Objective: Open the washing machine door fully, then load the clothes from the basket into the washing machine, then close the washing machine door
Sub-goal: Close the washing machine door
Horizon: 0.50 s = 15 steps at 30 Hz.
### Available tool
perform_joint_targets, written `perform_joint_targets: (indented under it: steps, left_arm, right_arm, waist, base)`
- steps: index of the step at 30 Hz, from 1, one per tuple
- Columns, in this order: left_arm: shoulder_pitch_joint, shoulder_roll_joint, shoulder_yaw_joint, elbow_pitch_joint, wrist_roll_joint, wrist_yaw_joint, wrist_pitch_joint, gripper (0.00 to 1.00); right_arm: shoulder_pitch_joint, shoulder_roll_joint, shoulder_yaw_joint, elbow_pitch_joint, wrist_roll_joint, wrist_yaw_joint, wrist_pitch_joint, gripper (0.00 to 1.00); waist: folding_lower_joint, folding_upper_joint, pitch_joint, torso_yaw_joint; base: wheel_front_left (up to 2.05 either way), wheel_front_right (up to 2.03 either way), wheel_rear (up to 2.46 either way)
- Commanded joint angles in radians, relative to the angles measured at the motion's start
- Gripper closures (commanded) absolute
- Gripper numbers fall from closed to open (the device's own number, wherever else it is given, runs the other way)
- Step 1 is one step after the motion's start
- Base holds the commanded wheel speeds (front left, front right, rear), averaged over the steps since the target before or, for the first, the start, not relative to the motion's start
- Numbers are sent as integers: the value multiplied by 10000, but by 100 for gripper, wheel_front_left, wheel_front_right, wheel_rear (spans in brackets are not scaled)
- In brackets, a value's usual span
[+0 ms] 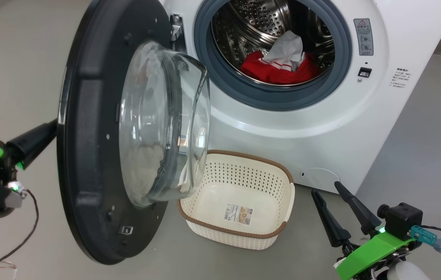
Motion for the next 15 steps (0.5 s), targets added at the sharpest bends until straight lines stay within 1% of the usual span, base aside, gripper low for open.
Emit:
perform_joint_targets:
  steps: [1,7,15]
  left_arm:
    - [-124,240,214,-421,-113,-48,134,100]
    - [-70,269,246,-537,1,-90,-1,100]
    - [-7,481,404,-521,230,-414,-298,100]
  right_arm:
    - [-47,-45,111,-229,23,16,-48,0]
    - [-34,-28,112,-228,36,16,-48,0]
    - [-11,-23,97,-248,48,16,-48,0]
  waist:
    - [0,0,-5,2]
    - [0,0,-23,19]
    - [0,0,-61,77]
  base:
    - [0,0,0]
    - [0,0,0]
    - [0,0,0]
